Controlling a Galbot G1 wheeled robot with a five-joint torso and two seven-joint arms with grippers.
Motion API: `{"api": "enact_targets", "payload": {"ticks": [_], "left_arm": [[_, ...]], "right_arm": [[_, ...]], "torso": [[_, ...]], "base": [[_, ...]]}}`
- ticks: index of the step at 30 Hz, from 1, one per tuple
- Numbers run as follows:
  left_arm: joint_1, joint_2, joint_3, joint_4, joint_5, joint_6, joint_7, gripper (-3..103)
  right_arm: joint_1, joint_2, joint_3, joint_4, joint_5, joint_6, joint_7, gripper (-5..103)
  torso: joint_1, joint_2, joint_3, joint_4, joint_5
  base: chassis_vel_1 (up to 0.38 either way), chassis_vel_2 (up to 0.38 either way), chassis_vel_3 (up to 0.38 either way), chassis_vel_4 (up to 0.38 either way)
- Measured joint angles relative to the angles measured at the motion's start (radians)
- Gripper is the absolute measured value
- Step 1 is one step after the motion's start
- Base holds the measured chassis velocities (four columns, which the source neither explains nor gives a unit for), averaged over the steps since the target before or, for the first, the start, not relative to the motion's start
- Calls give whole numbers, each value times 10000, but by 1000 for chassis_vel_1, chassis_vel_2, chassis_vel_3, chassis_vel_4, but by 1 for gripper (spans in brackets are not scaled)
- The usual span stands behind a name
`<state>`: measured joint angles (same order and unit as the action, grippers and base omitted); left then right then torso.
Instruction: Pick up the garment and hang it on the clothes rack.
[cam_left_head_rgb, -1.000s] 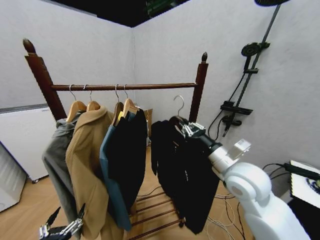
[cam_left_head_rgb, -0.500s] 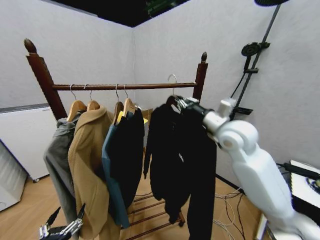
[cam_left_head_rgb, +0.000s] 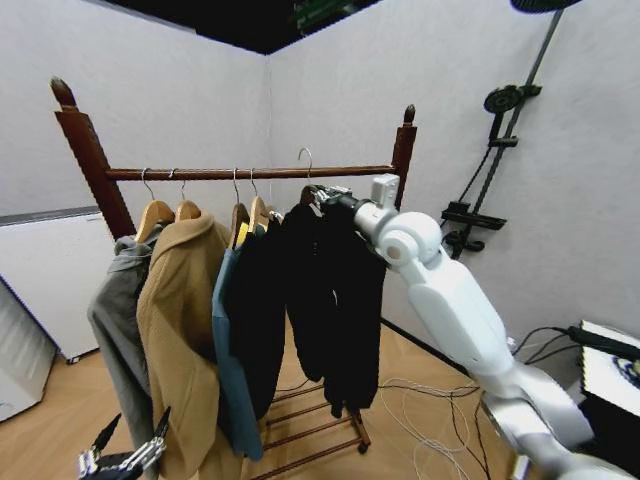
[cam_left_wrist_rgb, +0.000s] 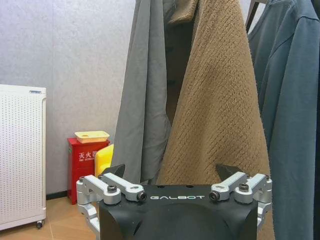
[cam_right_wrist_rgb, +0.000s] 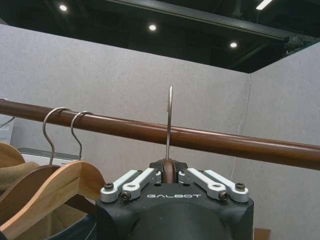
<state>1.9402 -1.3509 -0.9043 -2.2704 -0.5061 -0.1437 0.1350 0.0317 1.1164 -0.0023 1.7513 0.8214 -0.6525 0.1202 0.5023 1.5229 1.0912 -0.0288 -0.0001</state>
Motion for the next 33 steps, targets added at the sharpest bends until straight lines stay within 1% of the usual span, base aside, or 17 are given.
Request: {"api": "enact_targets", "payload": {"ticks": [4, 9, 13, 17, 19, 20, 22, 23, 24, 26, 27, 28, 29, 30, 31, 32, 33], "left_arm": [[0, 0, 0, 0, 0, 0, 0, 100], [0, 0, 0, -1, 0, 0, 0, 100], [0, 0, 0, 0, 0, 0, 0, 100], [0, 0, 0, 0, 0, 0, 0, 100], [0, 0, 0, 0, 0, 0, 0, 100], [0, 0, 0, 0, 0, 0, 0, 100], [0, 0, 0, 0, 0, 0, 0, 100], [0, 0, 0, 0, 0, 0, 0, 100], [0, 0, 0, 0, 0, 0, 0, 100], [0, 0, 0, 0, 0, 0, 0, 100], [0, 0, 0, 0, 0, 0, 0, 100], [-1, 0, 0, 0, 0, 0, 0, 100], [0, 0, 0, 0, 0, 0, 0, 100], [0, 0, 0, 0, 0, 0, 0, 100], [0, 0, 0, 0, 0, 0, 0, 100], [0, 0, 0, 0, 0, 0, 0, 100], [0, 0, 0, 0, 0, 0, -1, 100]], "right_arm": [[104, 180, -136, -324, 46, -4, -19, 9], [-188, 388, -271, -683, 74, 74, -60, 9], [-436, 410, -286, -620, 39, 148, -83, 9], [-715, 405, -229, -314, -57, 430, -209, 11], [-809, 352, -208, -54, 87, 563, -70, 11], [-871, 273, -203, 125, 180, 596, 49, 22], [-939, 174, -179, 287, 212, 598, 120, 22], [-1106, -11, -100, 564, 192, 599, 172, 33], [-1106, -11, -100, 564, 192, 599, 172, 33], [-1521, -436, 96, 1172, 168, 523, 337, 43], [-1521, -436, 96, 1172, 168, 523, 337, 43], [-1821, -700, 280, 1614, 166, 382, 404, 54], [-2081, -931, 456, 1995, 154, 310, 447, 54], [-2081, -931, 456, 1995, 154, 310, 447, 54], [-2429, -1201, 702, 2486, 170, 227, 473, 65], [-2429, -1201, 702, 2486, 170, 227, 473, 65], [-2818, -1449, 1013, 2992, 226, 119, 480, 65]], "torso": [[-2, 1, -2, -2, 0], [-2, 0, -1, 1, 2], [-2, 1, -1, 0, 1], [-1, 1, -1, 1, 2], [-2, 1, -1, 1, 1], [-1, 1, -1, 3, 0], [-2, 1, -1, 3, 0], [-2, 1, -1, 3, 0], [-2, 1, -1, 3, 0], [-1, 1, -2, 2, 1], [-1, 1, -2, 2, 1], [-1, 1, -1, 0, 3], [-2, 1, -1, -1, 4], [-2, 1, -1, -1, 4], [-2, 1, -2, -1, 4], [-2, 1, -2, -1, 4], [-2, 1, -2, 0, 3]], "base": [[0, 0, 0, 0], [0, 0, 0, 0], [0, 0, 0, 0], [0, 0, 0, 0], [0, 0, 0, 0], [0, 0, 0, 0], [0, 0, 0, 0], [0, 0, 0, 0], [0, 0, 0, 0], [0, 0, 0, 0], [0, 0, 0, 0], [0, 0, 0, 0], [0, 0, 0, 0], [0, 0, 0, 0], [0, 0, 0, 0], [0, 0, 0, 0], [0, 0, 0, 0]]}}
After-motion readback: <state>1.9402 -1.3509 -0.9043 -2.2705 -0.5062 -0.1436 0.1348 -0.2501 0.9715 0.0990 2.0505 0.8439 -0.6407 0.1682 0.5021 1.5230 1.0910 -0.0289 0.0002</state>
